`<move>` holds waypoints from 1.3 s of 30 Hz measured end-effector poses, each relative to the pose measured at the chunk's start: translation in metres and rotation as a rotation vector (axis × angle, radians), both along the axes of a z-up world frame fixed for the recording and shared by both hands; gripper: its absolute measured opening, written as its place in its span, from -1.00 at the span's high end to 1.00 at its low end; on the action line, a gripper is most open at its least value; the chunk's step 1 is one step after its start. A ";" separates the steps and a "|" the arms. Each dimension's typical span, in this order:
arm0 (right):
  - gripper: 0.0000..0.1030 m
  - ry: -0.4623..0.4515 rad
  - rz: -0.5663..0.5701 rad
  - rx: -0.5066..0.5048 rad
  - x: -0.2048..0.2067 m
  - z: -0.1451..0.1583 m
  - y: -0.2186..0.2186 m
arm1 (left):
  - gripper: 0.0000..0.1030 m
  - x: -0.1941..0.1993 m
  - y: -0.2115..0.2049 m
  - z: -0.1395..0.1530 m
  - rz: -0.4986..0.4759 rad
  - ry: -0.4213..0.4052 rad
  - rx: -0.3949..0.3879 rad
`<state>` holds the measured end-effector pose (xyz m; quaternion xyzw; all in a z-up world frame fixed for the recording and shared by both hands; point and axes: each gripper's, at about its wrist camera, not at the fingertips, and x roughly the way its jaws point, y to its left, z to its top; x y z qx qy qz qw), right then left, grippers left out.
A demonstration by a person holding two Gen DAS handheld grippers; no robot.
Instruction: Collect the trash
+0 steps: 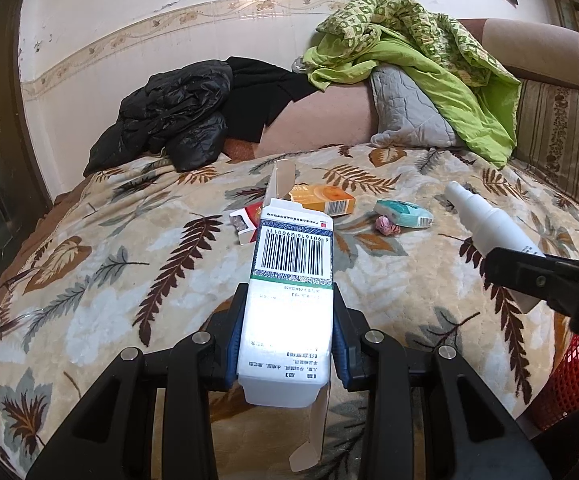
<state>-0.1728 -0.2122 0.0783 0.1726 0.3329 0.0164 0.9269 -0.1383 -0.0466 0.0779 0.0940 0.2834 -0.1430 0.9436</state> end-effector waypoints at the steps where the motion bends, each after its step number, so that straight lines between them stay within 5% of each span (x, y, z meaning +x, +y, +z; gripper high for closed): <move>1: 0.38 0.001 -0.006 0.008 -0.002 0.000 -0.002 | 0.33 0.000 -0.001 0.000 -0.001 -0.001 0.001; 23: 0.38 0.000 -0.035 0.022 -0.046 0.008 -0.016 | 0.32 -0.015 -0.012 0.004 -0.039 -0.011 0.005; 31: 0.38 0.018 -0.068 0.024 -0.072 0.017 -0.035 | 0.32 -0.032 -0.032 0.010 -0.125 0.042 -0.021; 39: 0.38 0.045 -0.203 0.074 -0.126 0.020 -0.100 | 0.32 -0.060 -0.066 0.024 -0.274 0.086 -0.046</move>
